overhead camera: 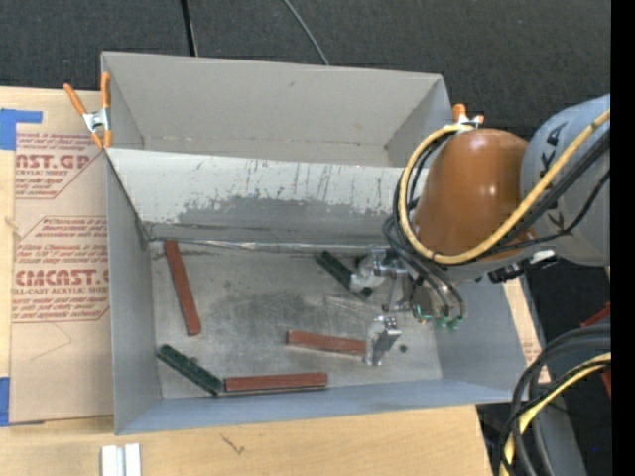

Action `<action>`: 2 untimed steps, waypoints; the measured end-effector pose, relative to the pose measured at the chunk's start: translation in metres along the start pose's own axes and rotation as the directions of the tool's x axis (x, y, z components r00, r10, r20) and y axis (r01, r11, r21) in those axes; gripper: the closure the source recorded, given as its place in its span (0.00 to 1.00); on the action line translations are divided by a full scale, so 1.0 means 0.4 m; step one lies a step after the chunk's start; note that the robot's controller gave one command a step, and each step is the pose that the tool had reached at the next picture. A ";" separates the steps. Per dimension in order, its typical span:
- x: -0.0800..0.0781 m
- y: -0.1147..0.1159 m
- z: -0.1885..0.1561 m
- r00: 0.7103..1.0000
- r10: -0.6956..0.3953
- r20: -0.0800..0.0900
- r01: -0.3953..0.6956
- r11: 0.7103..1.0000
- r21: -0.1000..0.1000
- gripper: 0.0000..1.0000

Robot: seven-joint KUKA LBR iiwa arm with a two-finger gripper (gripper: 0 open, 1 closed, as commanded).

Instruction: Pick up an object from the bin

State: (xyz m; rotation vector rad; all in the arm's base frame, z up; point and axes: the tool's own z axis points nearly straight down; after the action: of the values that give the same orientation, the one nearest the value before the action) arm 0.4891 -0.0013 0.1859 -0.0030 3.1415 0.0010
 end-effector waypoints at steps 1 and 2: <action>-0.040 -0.038 0.272 0.997 -0.081 0.000 0.081 0.997 0.000 1.00; -0.041 -0.038 0.272 0.997 -0.081 0.000 0.081 0.997 0.000 1.00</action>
Offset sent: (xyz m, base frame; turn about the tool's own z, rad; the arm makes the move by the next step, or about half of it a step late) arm 0.0000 0.0000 0.0000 0.0000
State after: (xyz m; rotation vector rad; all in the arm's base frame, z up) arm 0.5054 -0.0163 0.0770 -0.1300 3.1392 0.0007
